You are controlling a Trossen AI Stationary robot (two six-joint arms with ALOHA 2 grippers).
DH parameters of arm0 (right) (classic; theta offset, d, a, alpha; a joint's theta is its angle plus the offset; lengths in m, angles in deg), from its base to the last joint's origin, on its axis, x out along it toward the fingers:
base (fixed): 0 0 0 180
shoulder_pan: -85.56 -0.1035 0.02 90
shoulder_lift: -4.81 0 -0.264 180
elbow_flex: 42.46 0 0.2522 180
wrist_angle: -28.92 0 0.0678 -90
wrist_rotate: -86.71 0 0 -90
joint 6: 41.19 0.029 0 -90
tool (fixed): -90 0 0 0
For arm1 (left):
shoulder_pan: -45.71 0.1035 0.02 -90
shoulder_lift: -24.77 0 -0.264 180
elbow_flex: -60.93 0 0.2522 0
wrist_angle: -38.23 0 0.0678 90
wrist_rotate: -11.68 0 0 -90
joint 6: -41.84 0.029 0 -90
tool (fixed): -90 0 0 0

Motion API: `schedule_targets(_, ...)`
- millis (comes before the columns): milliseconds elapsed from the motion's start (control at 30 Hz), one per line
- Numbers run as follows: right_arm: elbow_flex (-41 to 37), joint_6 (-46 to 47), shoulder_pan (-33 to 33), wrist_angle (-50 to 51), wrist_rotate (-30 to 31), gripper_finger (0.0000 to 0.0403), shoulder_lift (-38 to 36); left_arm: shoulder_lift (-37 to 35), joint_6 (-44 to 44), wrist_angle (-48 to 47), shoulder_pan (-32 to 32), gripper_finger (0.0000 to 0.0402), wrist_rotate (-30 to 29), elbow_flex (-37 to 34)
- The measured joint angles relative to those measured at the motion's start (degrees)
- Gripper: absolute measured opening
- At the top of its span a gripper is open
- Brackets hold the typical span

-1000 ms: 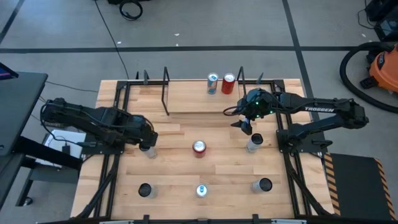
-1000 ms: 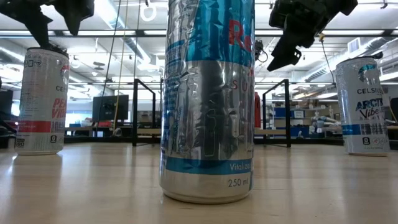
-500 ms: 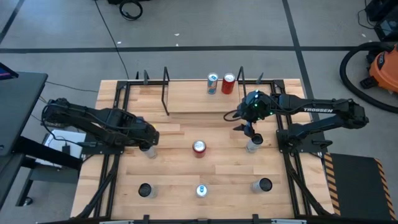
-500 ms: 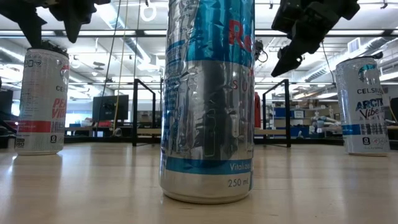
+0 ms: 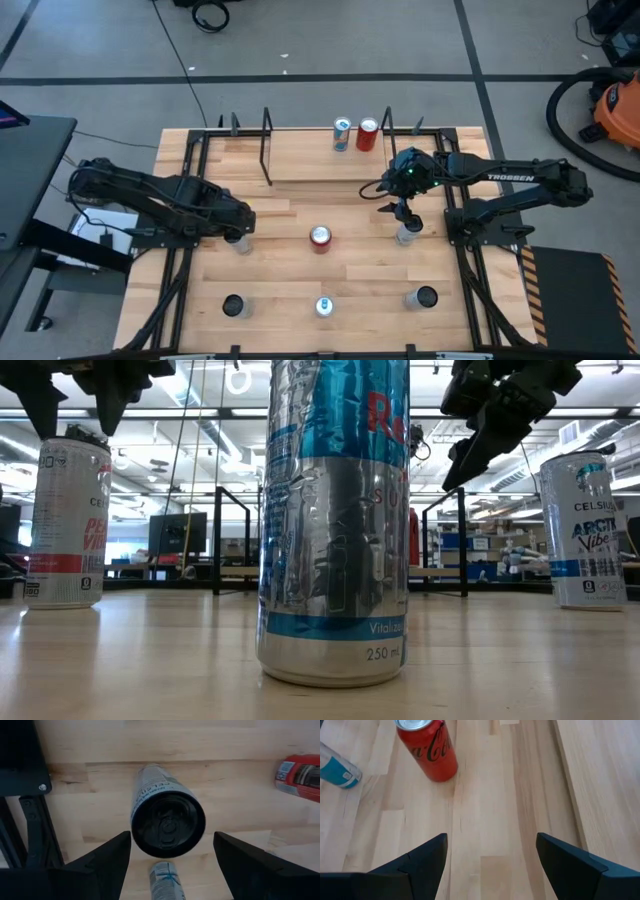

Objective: Place canned beverage on shelf
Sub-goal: Put the top white and pink soda can on the shelf

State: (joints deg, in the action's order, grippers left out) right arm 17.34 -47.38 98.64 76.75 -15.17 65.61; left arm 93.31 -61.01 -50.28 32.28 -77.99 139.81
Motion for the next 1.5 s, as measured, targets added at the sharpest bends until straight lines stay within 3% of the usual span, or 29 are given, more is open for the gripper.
schedule_targets(1067,0.0,-1.0,0.0,0.0,-0.2,0.0313,0.0,6.5,6.3,0.2,1.0,0.0286,0.5,0.1)
schedule_targets(1367,0.0,-1.1,0.0,0.0,-0.2,0.0313,0.0,6.5,11.0,0.0,1.1,0.0245,0.0,0.1)
schedule_targets(1500,0.0,-1.1,0.0,0.0,-0.2,0.0313,0.0,6.4,15.3,0.0,1.1,0.0244,-0.6,0.1)
